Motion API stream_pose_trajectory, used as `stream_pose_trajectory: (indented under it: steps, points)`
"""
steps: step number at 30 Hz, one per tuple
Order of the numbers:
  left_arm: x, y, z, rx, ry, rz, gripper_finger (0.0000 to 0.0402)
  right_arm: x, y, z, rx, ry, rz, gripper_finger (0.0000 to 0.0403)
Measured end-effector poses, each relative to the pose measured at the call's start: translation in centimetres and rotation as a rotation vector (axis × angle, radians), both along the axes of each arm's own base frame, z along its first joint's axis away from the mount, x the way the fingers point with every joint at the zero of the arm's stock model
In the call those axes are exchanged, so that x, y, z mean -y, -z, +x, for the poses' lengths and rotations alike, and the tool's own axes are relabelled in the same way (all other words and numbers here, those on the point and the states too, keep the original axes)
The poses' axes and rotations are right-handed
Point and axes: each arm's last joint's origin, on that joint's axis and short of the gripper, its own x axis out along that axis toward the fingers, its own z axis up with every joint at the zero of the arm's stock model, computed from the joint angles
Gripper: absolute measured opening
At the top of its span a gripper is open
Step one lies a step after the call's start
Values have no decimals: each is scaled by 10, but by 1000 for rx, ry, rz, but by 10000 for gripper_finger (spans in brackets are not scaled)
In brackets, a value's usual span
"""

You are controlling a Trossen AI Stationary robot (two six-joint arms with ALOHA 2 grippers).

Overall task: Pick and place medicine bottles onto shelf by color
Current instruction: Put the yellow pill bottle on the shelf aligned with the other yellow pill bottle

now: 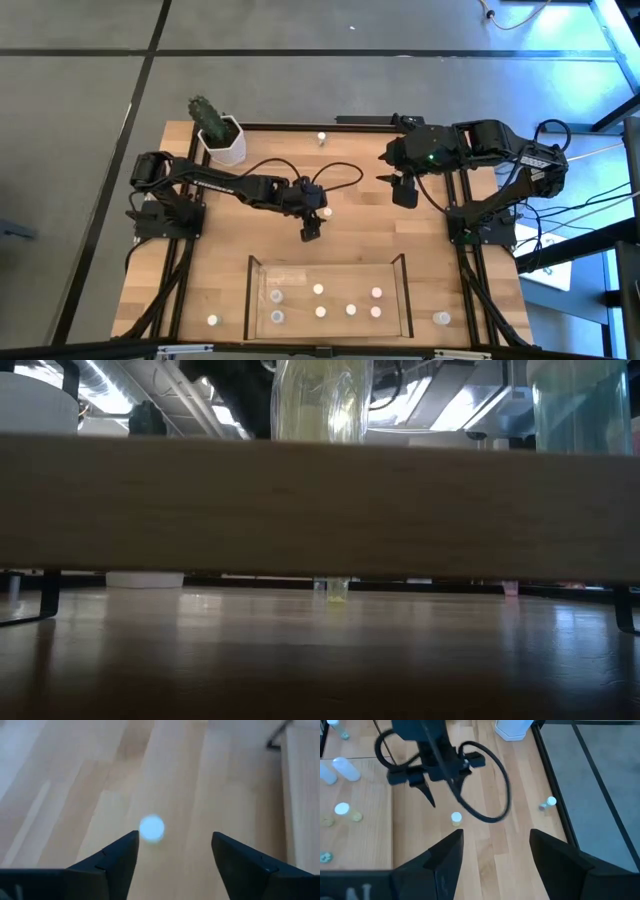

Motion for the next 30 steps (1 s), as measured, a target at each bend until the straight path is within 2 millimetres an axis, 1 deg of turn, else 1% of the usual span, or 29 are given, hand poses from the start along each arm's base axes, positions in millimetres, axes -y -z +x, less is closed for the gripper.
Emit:
stream_pose_trajectory:
  steps: [3,5,7,9,12,17,22,30]
  points:
    - [-5,9,-2,-16,-17,4,269,0,0,0,4,1,1,229]
    - [-8,15,2,18,-26,3,279,0,0,1,7,0,0,229]
    - [-8,19,1,14,-25,4,285,0,0,1,7,1,1,229]
    - [-8,21,8,50,-22,12,289,0,0,1,7,1,1,229]
    - [-8,28,11,43,-13,24,291,0,0,1,7,1,1,229]
    - [-8,47,20,22,-13,26,291,0,-1,1,16,1,1,229]
    - [-9,61,23,-16,-26,49,291,0,-1,1,18,0,2,229]
    - [-12,65,24,-18,-44,64,291,0,-1,2,23,0,1,229]
